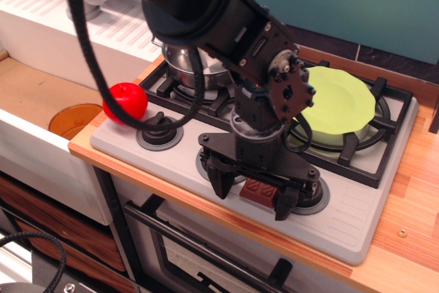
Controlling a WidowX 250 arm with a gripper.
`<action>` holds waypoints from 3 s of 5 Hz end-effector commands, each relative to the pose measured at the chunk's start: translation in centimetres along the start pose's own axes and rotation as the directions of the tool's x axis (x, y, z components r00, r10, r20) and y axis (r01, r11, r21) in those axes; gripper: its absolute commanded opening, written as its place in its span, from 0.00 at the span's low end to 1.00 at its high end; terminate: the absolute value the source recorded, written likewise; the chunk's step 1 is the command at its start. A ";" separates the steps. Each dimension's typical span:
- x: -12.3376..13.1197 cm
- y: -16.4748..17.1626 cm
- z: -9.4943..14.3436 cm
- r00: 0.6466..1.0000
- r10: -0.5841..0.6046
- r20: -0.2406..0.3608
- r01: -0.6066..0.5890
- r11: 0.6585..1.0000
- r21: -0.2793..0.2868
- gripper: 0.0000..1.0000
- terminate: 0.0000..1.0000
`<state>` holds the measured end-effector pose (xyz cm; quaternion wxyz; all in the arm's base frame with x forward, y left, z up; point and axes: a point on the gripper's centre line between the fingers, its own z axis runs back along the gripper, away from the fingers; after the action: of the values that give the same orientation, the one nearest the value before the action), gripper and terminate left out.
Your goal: Put chocolate on plate and apple in pot or pan on stove
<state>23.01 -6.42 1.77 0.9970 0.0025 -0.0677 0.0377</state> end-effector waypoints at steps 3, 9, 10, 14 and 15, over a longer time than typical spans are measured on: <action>0.4 -0.4 -0.1 1.000 0.009 0.004 -0.009 1.000 -0.004 0.00 0.00; 1.1 0.0 4.5 0.997 -0.007 -0.073 0.009 0.999 0.034 0.00 0.00; 1.4 -0.4 5.6 0.996 0.001 -0.088 0.003 0.999 0.045 0.00 0.00; 6.9 -1.0 7.0 0.993 -0.029 -0.117 0.035 0.998 0.050 0.00 0.00; 7.7 -1.1 6.0 0.994 -0.031 -0.108 0.035 0.999 0.034 0.00 0.00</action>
<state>29.00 -6.99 7.35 0.9994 0.0235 0.0098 0.0219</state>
